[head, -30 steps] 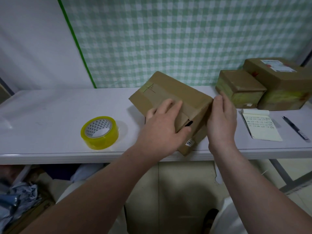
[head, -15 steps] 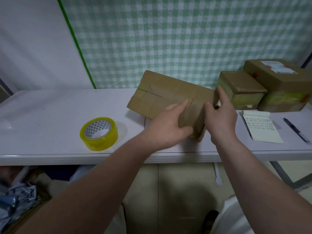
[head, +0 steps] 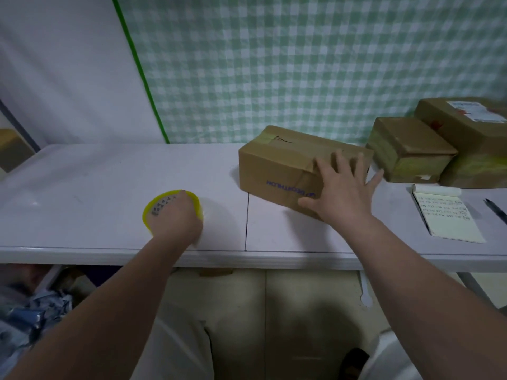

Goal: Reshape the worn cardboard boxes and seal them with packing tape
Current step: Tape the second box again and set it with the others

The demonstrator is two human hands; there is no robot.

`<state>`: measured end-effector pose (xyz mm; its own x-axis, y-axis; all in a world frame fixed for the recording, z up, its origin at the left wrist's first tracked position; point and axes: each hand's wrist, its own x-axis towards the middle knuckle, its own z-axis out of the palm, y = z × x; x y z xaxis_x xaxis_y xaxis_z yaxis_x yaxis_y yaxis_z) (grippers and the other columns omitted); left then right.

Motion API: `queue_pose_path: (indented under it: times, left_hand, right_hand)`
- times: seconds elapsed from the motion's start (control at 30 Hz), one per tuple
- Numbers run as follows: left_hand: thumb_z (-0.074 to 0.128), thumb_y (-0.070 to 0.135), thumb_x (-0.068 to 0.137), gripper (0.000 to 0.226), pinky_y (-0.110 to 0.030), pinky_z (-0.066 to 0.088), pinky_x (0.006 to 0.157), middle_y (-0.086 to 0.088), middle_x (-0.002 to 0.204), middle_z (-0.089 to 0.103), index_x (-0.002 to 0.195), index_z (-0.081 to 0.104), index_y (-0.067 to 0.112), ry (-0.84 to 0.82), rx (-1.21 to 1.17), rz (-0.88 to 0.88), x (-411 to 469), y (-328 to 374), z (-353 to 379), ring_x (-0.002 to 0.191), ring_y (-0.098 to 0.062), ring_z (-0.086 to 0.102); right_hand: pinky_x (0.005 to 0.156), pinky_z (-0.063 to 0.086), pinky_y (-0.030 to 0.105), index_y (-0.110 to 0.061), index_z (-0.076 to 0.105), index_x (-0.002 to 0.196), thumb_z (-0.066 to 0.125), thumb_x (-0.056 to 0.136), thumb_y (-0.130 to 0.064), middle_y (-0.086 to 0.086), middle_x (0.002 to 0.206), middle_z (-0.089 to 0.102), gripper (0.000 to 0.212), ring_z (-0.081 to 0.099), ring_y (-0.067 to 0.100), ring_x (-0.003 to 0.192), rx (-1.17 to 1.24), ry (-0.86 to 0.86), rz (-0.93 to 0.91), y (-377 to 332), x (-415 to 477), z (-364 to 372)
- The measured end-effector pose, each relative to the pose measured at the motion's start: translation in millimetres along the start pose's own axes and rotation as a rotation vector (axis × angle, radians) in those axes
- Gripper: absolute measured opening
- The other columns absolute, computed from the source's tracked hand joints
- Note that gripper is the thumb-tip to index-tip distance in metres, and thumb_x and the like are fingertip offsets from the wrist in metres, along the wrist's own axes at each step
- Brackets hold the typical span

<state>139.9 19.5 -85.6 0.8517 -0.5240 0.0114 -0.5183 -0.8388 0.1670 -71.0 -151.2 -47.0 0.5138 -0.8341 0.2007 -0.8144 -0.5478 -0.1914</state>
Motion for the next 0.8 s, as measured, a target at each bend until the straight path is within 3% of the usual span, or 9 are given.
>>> queue_pose_path:
  times: [0.07, 0.13, 0.3, 0.4, 0.47, 0.53, 0.63, 0.7, 0.8]
  left_hand:
    - [0.057, 0.019, 0.084, 0.012, -0.034, 0.041, 0.072, -0.008, 0.095, 0.063, 0.089, 0.046, 0.017, 0.059, 0.033, 0.064, -0.6, -0.7, -1.5, 0.078, -0.025, 0.053]
    - [0.056, 0.015, 0.082, 0.01, -0.033, 0.037, 0.069, -0.008, 0.091, 0.062, 0.088, 0.048, 0.018, 0.136, -0.023, 0.08, -0.7, -0.2, -5.7, 0.075, -0.025, 0.048]
    - [0.059, 0.014, 0.082, 0.044, -0.04, 0.039, 0.092, -0.013, 0.119, 0.06, 0.125, 0.052, 0.012, 0.269, -0.352, 0.175, -6.5, 8.3, -38.3, 0.112, -0.035, 0.054]
    - [0.063, 0.012, 0.085, 0.06, -0.034, 0.041, 0.098, -0.007, 0.123, 0.059, 0.141, 0.042, 0.016, 0.273, -0.699, 0.178, -15.9, 24.9, -76.4, 0.114, -0.026, 0.055]
    - [0.066, 0.009, 0.086, 0.06, -0.024, 0.05, 0.081, 0.003, 0.089, 0.058, 0.141, 0.043, 0.021, 0.221, -0.987, 0.159, -23.8, 36.2, -99.7, 0.082, -0.007, 0.06]
    - [0.065, 0.005, 0.086, 0.059, -0.014, 0.048, 0.059, 0.009, 0.067, 0.049, 0.139, 0.044, 0.02, 0.126, -1.234, 0.163, -31.2, 42.9, -118.4, 0.058, 0.004, 0.056]
    - [0.062, -0.001, 0.085, 0.06, -0.019, 0.053, 0.061, 0.008, 0.071, 0.065, 0.14, 0.045, 0.017, -0.054, -1.511, 0.179, -41.2, 51.1, -139.6, 0.066, -0.002, 0.067]
    - [0.06, -0.005, 0.084, 0.061, -0.027, 0.057, 0.067, 0.005, 0.077, 0.071, 0.139, 0.045, 0.017, -0.176, -1.616, 0.195, -47.3, 56.4, -147.1, 0.073, -0.011, 0.071]
    - [0.058, -0.009, 0.081, 0.071, -0.032, 0.058, 0.074, 0.0, 0.081, 0.075, 0.143, 0.039, 0.02, -0.285, -1.623, 0.249, -53.7, 64.5, -147.8, 0.081, -0.018, 0.072]
  right_hand:
    - [0.109, -0.008, 0.065, -0.033, 0.025, 0.145, 0.07, 0.068, -0.066, 0.003, 0.156, 0.017, 0.095, -0.003, 0.036, 0.146, -0.063, -0.008, -0.007, 1.4, 10.6, -3.6]
    - [0.109, -0.008, 0.065, -0.032, 0.025, 0.145, 0.071, 0.067, -0.067, 0.003, 0.154, 0.023, 0.097, 0.001, 0.035, 0.146, -0.061, -0.044, -0.017, 1.6, 21.2, -6.4]
    - [0.114, -0.001, 0.062, -0.029, 0.037, 0.141, 0.078, 0.07, -0.046, 0.005, 0.142, 0.038, 0.083, 0.031, 0.026, 0.136, 0.022, -0.041, -0.059, 5.6, 35.2, -9.4]
    - [0.116, 0.009, 0.059, -0.029, 0.041, 0.142, 0.08, 0.07, -0.04, 0.003, 0.144, 0.038, 0.083, 0.038, 0.026, 0.132, 0.132, -0.077, -0.13, 11.4, 41.9, -12.9]
    - [0.116, 0.008, 0.057, -0.033, 0.04, 0.142, 0.081, 0.069, -0.039, 0.0, 0.146, 0.038, 0.084, 0.035, 0.024, 0.134, 0.164, -0.123, -0.198, 13.1, 43.1, -16.0]
    - [0.116, 0.001, 0.056, -0.037, 0.039, 0.142, 0.081, 0.069, -0.035, -0.004, 0.146, 0.038, 0.084, 0.031, 0.02, 0.137, 0.183, -0.176, -0.265, 13.5, 41.7, -20.1]
    - [0.114, -0.002, 0.059, -0.038, 0.039, 0.142, 0.08, 0.072, -0.03, -0.01, 0.148, 0.037, 0.081, 0.018, 0.019, 0.142, 0.176, -0.231, -0.331, 12.0, 39.5, -27.8]
    - [0.115, -0.001, 0.058, -0.038, 0.04, 0.142, 0.078, 0.072, -0.04, -0.012, 0.153, 0.03, 0.079, 0.01, 0.02, 0.146, 0.196, -0.241, -0.36, 5.8, 34.6, -35.1]
    - [0.116, 0.022, 0.036, -0.039, 0.054, 0.128, 0.072, 0.064, -0.068, -0.013, 0.148, 0.039, 0.072, 0.029, 0.008, 0.139, 0.583, -0.165, -0.382, -13.4, 16.9, -55.4]
